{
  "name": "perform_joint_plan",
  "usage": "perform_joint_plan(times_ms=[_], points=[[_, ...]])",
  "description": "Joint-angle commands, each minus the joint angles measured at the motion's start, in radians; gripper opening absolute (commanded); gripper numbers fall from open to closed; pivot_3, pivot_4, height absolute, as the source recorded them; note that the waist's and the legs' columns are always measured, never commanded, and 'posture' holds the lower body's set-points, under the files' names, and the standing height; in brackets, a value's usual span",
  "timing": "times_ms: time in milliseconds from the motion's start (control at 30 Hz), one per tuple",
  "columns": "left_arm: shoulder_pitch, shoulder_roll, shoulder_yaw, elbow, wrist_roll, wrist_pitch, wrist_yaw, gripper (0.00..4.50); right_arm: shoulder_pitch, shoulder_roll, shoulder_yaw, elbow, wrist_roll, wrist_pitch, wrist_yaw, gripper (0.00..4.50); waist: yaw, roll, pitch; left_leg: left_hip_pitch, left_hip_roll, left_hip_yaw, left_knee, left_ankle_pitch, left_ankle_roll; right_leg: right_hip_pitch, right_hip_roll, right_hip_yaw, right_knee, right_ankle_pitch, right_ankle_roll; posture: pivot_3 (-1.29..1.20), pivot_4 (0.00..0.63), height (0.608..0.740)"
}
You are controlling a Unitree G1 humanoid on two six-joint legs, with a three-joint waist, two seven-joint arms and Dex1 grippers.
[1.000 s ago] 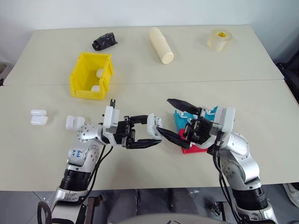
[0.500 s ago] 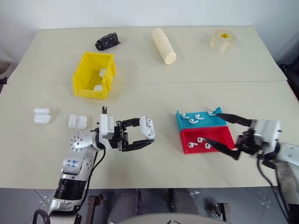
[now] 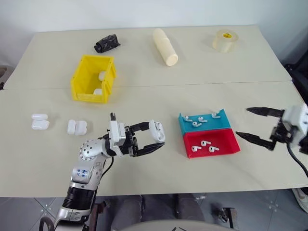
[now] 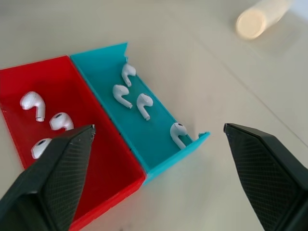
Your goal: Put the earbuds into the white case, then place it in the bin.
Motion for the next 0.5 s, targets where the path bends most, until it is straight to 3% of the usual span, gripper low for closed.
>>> perform_joint_plan(times_ms=[33,267,500], points=[[-0.009,-0.002,-0.009,-0.035,0.000,-0.004,0.014,2.78,-0.130,-0.045,0.094,-0.034,-0.052,0.101,0.024,4.49,0.001,0.000,0.000,0.000,0.000,0.000,0.000,0.000,0.000,0.000,0.000,0.000,0.000,0.000,0.000,0.00,0.150,0.740],[-0.010,-0.026,-0.034,-0.040,0.002,-0.011,0.036,2.78,-0.428,-0.011,0.394,0.088,-0.321,0.174,0.082,4.49,0.020,0.000,0.000,-0.002,-0.002,-0.001,0.000,0.000,0.000,-0.001,-0.002,-0.001,-0.001,0.000,0.000,0.00,0.150,0.740],[-0.016,-0.039,-0.043,-0.033,0.002,-0.025,0.038,2.78,-0.580,0.066,0.544,0.228,-0.477,0.182,0.125,4.49,0.020,0.000,0.000,-0.002,-0.001,-0.001,0.000,0.000,0.000,-0.002,-0.001,-0.001,-0.001,0.000,0.000,0.00,0.150,0.740]])
